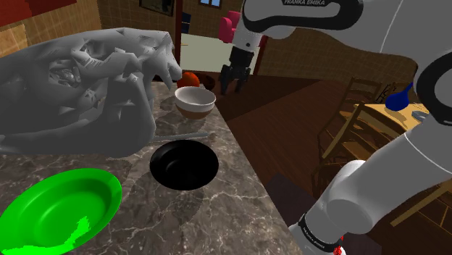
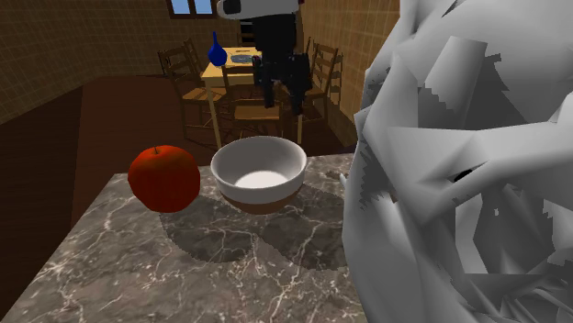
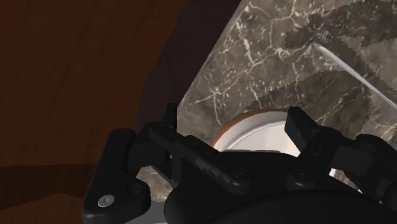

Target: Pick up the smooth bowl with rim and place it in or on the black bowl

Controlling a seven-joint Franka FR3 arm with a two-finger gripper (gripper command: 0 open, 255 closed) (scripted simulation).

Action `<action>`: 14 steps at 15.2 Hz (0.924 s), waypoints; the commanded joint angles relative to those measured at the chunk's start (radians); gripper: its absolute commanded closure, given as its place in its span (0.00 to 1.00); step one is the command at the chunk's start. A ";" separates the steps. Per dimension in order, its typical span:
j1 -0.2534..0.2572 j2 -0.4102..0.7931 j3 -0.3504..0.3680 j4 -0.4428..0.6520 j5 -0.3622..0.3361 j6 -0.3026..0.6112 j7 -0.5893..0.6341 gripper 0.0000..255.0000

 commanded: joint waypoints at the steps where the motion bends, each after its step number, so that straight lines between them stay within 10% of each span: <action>1: 0.000 0.079 0.000 0.067 0.005 0.010 0.008 0.00; 7: 0.000 0.327 -0.001 0.323 0.021 -0.002 0.036 0.00; 14: 0.005 0.336 0.004 0.253 0.024 0.077 0.034 0.00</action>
